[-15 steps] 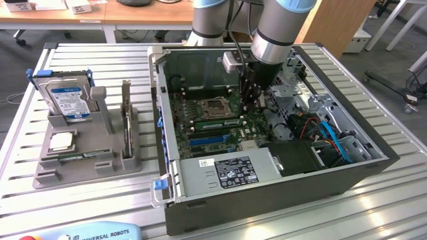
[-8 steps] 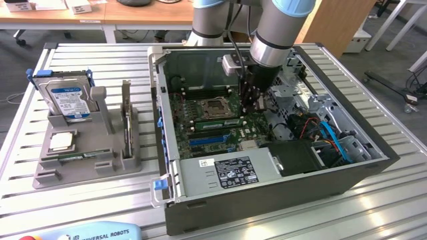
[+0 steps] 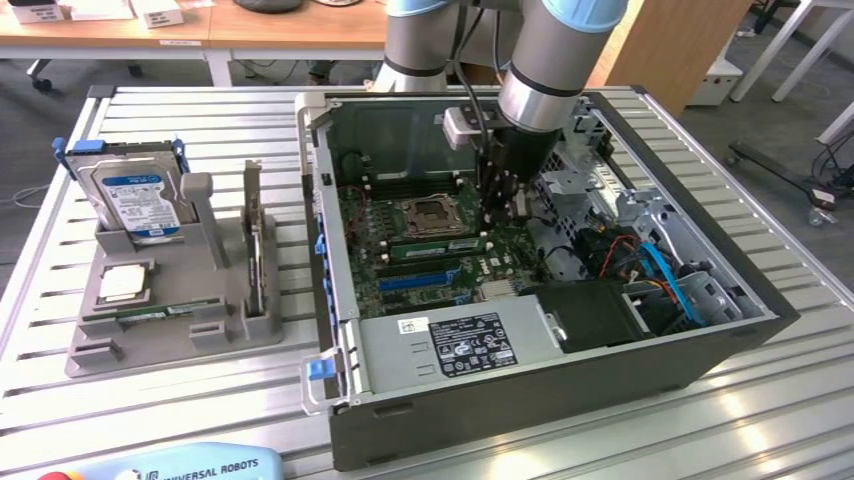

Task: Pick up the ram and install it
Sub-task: 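Press down the ram until it locks into place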

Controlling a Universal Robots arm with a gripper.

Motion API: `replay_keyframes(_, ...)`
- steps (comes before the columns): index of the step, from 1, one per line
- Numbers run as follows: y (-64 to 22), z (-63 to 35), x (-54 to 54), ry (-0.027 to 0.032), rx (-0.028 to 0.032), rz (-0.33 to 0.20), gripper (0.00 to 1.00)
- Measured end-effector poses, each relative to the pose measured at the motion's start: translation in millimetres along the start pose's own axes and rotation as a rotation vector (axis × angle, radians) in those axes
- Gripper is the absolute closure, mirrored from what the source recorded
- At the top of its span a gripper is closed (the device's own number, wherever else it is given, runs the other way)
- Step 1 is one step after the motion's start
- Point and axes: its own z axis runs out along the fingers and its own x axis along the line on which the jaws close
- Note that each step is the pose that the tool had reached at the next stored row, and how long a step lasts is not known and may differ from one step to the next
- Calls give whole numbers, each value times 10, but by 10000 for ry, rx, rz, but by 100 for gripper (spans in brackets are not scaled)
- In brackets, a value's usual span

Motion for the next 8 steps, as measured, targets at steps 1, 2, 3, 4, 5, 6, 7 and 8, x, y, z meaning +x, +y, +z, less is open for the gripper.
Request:
replay_keyframes(1,0,0,0,0,0,0,90)
replay_keyframes(2,0,2,0,1,0,0,90)
replay_keyframes(3,-4,6,0,0,-1,0,90)
replay_keyframes(4,-16,7,1,2,-1,1,90)
replay_keyframes(5,-30,8,1,3,0,1,90)
replay_keyframes(6,-37,8,1,3,-1,1,90)
replay_keyframes(7,-38,9,0,2,-1,1,90)
replay_keyframes(8,-39,14,0,-3,1,2,90)
